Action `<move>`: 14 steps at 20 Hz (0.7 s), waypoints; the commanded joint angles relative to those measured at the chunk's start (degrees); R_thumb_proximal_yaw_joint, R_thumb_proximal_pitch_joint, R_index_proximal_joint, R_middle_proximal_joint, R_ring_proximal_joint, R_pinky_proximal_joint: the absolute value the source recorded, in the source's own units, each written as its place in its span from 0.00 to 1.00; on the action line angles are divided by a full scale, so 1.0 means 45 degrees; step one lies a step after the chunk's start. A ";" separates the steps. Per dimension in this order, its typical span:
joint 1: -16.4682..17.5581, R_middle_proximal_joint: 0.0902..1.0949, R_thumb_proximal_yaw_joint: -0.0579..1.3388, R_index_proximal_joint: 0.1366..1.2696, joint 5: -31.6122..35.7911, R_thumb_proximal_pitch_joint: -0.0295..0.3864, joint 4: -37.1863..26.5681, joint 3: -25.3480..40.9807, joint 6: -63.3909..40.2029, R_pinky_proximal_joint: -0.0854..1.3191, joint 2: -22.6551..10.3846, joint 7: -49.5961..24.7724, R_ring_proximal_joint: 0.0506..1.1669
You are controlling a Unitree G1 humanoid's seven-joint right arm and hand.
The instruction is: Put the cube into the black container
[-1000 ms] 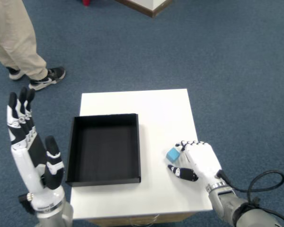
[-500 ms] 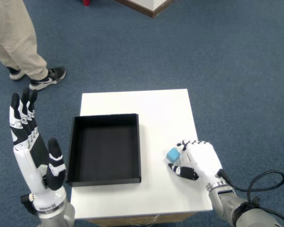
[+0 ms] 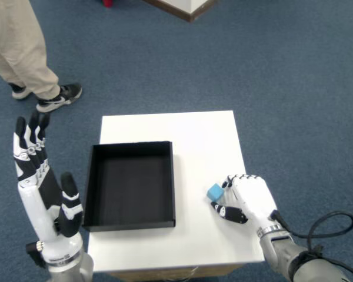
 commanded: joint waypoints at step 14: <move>-0.0249 0.55 0.56 0.56 0.0293 0.24 0.0260 -0.0101 0.0075 0.48 -0.0125 -0.0223 0.48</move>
